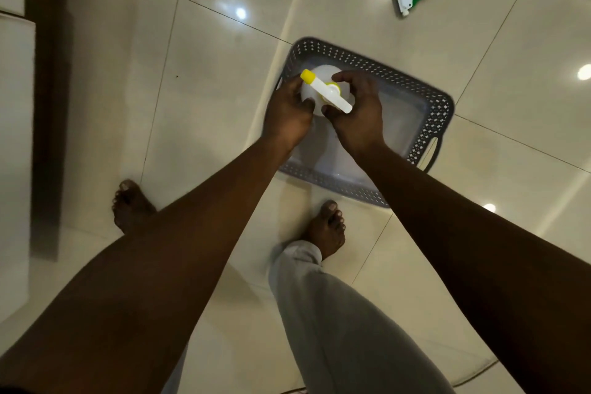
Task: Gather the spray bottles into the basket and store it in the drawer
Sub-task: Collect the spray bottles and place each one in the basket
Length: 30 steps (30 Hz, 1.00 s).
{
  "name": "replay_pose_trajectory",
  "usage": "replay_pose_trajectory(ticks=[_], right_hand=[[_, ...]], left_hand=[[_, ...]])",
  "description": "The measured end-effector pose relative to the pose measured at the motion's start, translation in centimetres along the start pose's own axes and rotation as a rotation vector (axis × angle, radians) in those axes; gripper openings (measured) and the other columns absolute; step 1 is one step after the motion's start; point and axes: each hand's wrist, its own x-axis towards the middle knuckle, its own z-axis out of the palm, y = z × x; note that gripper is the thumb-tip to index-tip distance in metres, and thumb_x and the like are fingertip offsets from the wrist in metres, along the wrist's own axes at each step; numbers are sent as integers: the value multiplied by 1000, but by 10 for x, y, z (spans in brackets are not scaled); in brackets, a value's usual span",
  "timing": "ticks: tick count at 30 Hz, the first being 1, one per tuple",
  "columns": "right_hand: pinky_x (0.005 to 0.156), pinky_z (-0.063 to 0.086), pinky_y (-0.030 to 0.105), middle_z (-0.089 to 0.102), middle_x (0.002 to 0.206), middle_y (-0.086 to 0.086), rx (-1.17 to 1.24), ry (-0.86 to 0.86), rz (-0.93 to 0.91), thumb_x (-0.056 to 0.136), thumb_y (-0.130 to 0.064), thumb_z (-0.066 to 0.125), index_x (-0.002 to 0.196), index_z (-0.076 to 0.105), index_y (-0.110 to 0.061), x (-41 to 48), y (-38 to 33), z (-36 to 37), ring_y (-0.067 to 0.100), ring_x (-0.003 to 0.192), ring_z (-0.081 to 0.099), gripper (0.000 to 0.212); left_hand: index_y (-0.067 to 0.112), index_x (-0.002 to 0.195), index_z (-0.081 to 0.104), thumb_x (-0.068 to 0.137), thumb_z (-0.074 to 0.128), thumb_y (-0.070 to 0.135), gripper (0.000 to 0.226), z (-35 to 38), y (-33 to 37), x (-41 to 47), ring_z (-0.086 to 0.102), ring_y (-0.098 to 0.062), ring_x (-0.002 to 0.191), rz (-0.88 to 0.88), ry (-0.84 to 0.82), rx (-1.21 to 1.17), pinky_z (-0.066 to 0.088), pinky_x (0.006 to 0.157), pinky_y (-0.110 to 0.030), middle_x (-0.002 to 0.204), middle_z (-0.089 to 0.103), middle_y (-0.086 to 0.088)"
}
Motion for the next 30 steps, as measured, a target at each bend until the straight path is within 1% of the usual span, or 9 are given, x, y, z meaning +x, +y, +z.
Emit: replay_pose_trajectory(ticks=[4,7,10,13,16,18,20,24,30], right_hand=[[110,46,37,61,134,11,-21,-25,7,78,2,79,127,67,-8,-2,-5,-1,23,129,55,51],[115,45,38,56,144,14,-9,-18,52,79,2,79,140,60,-7,-9,-13,-4,26,134,55,65],[114,47,38,53,151,10,14,8,207,79,-5,83,150,50,-13,-26,-25,-8,26,136,55,79],[111,50,41,57,148,5,30,30,366,81,-11,84,149,52,-17,-56,-38,-11,24,133,57,76],[104,52,36,65,140,4,56,29,480,86,-14,81,144,58,-15,-97,-61,-10,24,128,62,63],[96,49,30,69,135,3,47,11,529,88,-16,81,140,62,-16,-120,-78,-8,22,124,65,55],[96,50,30,71,133,5,68,-31,519,90,-14,80,137,64,-14,-141,-113,-1,22,121,67,50],[105,55,52,69,131,7,136,-127,415,96,-14,75,136,63,-12,-171,-200,21,29,121,67,42],[107,56,48,70,132,-4,237,-231,230,97,-17,74,139,63,-21,-196,-340,65,15,123,66,44]], left_hand=[[8,136,63,91,58,-5,47,-2,1,-2,68,-25,122,-6,-20,-1,54,106,-41,132,71,-11],[7,139,62,92,51,-7,51,-9,8,-8,65,-25,127,-26,-23,-42,51,110,-42,137,69,-11],[11,145,58,94,48,-3,54,-26,19,-23,60,-23,133,-47,-8,-49,49,110,-29,144,64,-7],[15,142,60,95,49,4,50,-53,29,-44,60,-17,130,-53,9,-57,48,96,-15,141,65,2],[15,142,60,96,51,6,48,-94,40,-68,59,-15,133,-43,21,-65,48,110,-29,144,64,1],[16,142,60,99,52,7,45,-122,46,-82,59,-13,132,-32,26,-71,46,113,-30,143,64,0],[16,142,61,101,55,9,42,-162,53,-99,60,-11,129,-6,44,-65,45,107,-21,142,65,1],[22,142,60,105,57,17,37,-241,70,-132,60,2,116,51,97,-59,40,89,3,141,64,7],[29,139,62,104,60,23,36,-362,94,-200,61,12,116,85,256,-191,48,101,-18,134,65,19]])
